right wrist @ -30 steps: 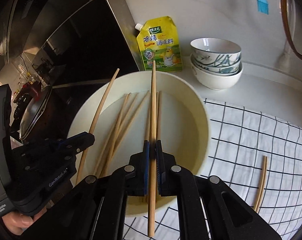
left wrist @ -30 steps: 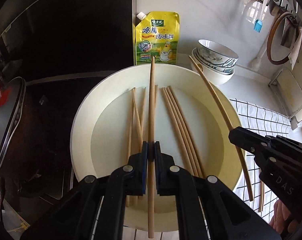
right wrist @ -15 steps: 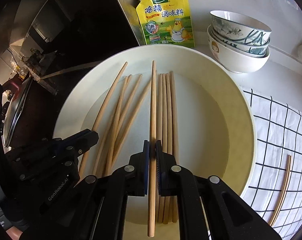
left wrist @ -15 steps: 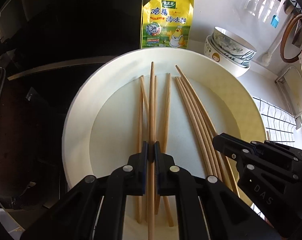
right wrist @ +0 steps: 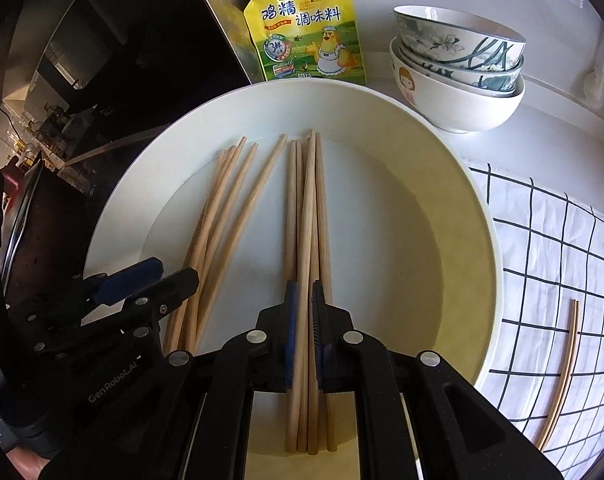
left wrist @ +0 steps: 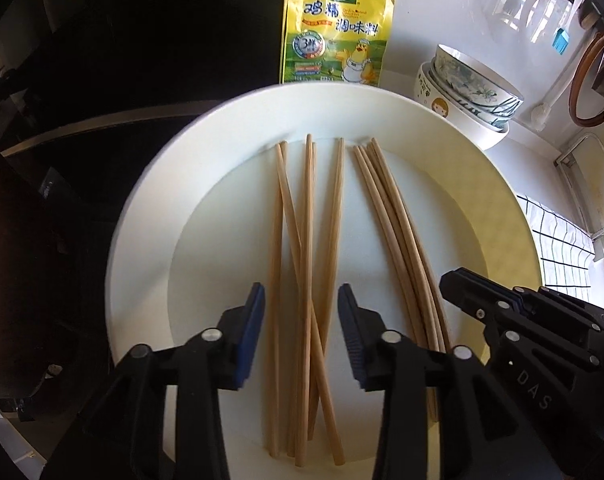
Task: Organize utensils
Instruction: 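Open both tools to drop the chopsticks into the basin, then move both open tools back to the last chopsticks on the cloth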
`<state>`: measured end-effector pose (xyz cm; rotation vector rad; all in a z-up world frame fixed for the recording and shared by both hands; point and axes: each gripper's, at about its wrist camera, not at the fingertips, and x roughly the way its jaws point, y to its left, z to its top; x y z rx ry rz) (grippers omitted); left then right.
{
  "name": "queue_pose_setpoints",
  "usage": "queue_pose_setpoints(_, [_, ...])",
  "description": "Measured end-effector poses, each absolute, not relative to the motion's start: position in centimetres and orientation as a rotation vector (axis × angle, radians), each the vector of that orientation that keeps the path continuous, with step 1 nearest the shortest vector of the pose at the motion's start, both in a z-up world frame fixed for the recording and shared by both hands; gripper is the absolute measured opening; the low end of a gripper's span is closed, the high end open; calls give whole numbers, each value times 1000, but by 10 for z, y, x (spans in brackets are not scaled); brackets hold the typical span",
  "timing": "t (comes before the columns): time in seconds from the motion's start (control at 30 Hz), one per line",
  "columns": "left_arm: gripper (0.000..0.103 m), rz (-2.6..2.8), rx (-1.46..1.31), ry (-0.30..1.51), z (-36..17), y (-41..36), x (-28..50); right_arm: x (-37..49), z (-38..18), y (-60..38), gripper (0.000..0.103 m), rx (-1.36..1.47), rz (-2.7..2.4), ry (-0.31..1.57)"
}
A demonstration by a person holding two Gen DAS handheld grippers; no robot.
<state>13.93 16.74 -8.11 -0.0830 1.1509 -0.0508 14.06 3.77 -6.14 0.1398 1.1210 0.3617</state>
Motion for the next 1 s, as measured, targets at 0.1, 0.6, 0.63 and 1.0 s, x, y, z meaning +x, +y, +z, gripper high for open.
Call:
queue_pose_setpoints(0.1, [42, -38, -84, 1138, -77, 172, 138, 139, -60, 35, 7, 145, 355, 1118])
queue_pose_setpoints(0.6, [48, -40, -71, 1082, -56, 173, 115, 109, -47, 19, 15, 176, 328, 1073])
queue_pose_setpoints(0.63, [48, -41, -68, 1077, -54, 172, 112, 105, -46, 17, 16, 175, 326, 1068])
queue_pose_setpoints(1.0, [52, -79, -42, 1052, -38, 148, 85, 70, -38, -13, 21, 201, 294, 1035])
